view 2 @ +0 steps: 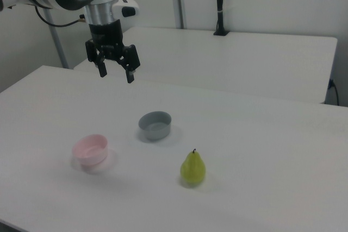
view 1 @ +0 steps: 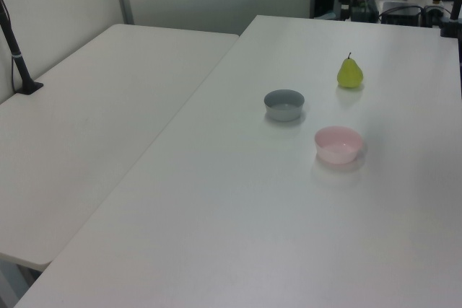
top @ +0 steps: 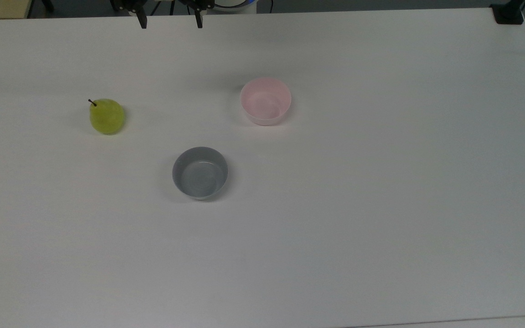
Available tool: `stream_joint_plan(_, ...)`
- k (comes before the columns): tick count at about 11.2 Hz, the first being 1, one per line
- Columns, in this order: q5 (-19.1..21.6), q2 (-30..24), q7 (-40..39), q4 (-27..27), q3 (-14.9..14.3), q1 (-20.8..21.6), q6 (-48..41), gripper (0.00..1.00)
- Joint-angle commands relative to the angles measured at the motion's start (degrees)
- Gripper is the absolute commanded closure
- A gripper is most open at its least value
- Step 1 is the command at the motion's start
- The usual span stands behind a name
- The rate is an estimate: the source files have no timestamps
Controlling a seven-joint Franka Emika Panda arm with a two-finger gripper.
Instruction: Place the pear in the bowl
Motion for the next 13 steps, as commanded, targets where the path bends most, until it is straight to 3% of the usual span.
stream_joint_plan(1,1.39,-0.78,0.78,-0.74,0.2,-0.06,1.15,0.0)
stream_joint_plan(11,0.95,-0.86,-0.09,-0.57,0.03,-1.11,0.79,0.0)
stream_joint_plan(13,0.77,-1.57,-6.38,-0.57,-0.06,-3.04,0.53,0.0)
